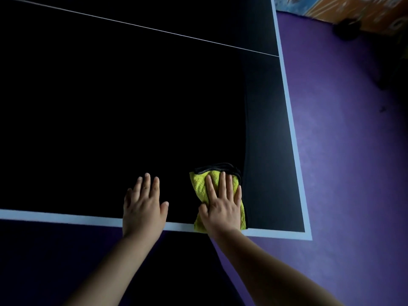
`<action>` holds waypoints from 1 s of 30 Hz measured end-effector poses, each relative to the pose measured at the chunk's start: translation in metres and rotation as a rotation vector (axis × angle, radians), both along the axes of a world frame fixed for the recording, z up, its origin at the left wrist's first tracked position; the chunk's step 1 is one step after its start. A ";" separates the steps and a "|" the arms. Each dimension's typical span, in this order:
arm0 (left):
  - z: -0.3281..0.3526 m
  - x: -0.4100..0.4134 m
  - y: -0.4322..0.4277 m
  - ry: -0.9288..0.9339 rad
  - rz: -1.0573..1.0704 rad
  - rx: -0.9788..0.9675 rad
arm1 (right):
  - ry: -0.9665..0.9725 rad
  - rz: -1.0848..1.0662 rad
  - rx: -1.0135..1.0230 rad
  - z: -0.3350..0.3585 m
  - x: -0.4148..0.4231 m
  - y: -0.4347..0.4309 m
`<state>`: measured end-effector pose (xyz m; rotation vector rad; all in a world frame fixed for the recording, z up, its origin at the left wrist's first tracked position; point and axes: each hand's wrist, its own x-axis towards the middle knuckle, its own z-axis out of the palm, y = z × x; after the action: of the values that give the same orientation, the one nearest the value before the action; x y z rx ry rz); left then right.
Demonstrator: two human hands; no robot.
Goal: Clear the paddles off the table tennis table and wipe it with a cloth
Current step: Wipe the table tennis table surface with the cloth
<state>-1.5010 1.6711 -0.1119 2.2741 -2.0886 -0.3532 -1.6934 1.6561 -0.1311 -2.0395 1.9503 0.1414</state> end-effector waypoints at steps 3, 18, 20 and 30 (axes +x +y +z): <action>0.005 -0.011 0.009 0.034 -0.002 0.044 | 0.019 -0.011 -0.011 -0.001 -0.010 0.032; 0.019 -0.084 -0.093 0.003 -0.090 0.157 | 0.053 -0.180 0.041 -0.002 -0.068 -0.105; 0.017 -0.099 -0.123 -0.006 -0.089 0.178 | 0.049 -0.158 0.023 -0.005 -0.076 -0.142; 0.004 -0.171 -0.289 -0.085 -0.076 0.240 | 0.009 -0.042 -0.047 -0.018 -0.109 -0.362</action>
<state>-1.6721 1.3823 -0.1076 2.3793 -2.2919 -0.5485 -1.8024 1.2940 -0.1488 -2.0292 2.0190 0.0962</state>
